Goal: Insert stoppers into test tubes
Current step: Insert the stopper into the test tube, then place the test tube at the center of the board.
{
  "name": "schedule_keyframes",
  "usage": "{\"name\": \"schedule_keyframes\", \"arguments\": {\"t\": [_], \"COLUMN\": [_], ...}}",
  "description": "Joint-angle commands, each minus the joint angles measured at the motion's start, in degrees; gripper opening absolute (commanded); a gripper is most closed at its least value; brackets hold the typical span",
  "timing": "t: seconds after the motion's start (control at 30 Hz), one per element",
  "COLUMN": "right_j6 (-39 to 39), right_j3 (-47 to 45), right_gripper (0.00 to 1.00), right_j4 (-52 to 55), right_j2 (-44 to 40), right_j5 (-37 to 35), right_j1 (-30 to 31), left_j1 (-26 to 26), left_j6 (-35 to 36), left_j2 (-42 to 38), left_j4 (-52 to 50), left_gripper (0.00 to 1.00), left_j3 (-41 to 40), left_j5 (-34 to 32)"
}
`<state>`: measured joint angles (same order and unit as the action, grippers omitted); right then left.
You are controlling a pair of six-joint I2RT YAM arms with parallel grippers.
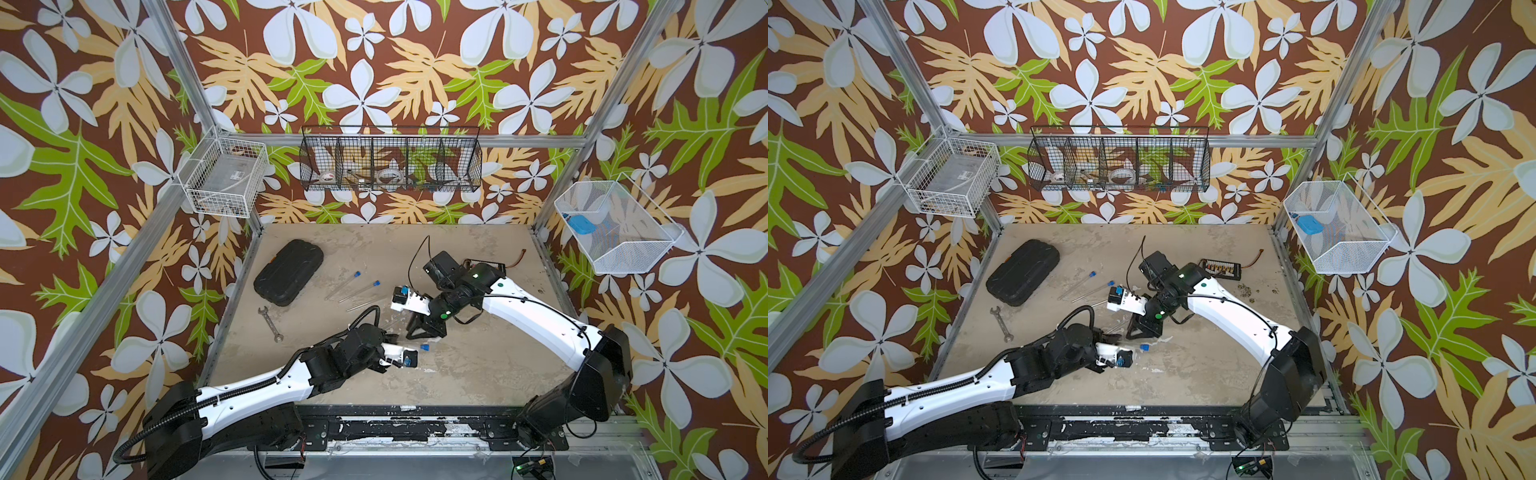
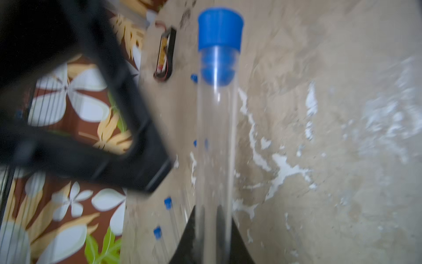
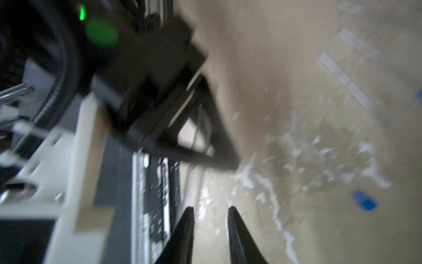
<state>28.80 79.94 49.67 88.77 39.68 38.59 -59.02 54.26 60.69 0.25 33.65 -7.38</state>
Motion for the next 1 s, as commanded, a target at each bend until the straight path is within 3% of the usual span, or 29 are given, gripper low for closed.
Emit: {"name": "schedule_keyframes", "arguments": {"t": [0.0,0.13,0.33,0.4,0.53,0.73,0.97], "right_j6": [-0.3,-5.9,-18.2,-21.6,-24.2,-24.9,-26.4], "right_j3": [-1.4,-5.8,-11.3,-12.5,-14.4,-16.7,-18.4], "right_gripper": [0.40,0.41,0.38,0.39,0.39,0.39,0.38], "right_j4": [-7.1,-10.0,-17.9,-19.8,-22.1,-23.9,-25.7], "right_j2": [-2.6,-7.0,-10.5,-11.0,-11.9,-13.5,-14.3], "right_j5": [4.5,3.3,-9.9,-15.8,-24.6,-27.0,-27.0], "right_j1": [-2.3,-6.0,-10.3,-11.1,-11.5,-11.5,-11.5], "left_j1": [0.1,0.2,0.4,1.7,9.9,15.0,17.1], "left_j6": [1.3,0.2,-2.7,-4.8,-13.8,-26.2,-33.5], "left_j2": [0.4,0.7,0.9,1.9,8.6,15.9,25.6], "left_j4": [2.3,-0.1,-2.5,-5.1,-14.6,-19.2,-22.2], "left_gripper": [0.00,0.00,0.00,0.00,0.00,0.00,0.00], "left_j3": [-0.3,-0.7,-0.5,1.1,7.5,13.9,19.8], "left_j5": [-0.5,-4.2,-3.8,-1.6,7.9,15.6,12.2]}}
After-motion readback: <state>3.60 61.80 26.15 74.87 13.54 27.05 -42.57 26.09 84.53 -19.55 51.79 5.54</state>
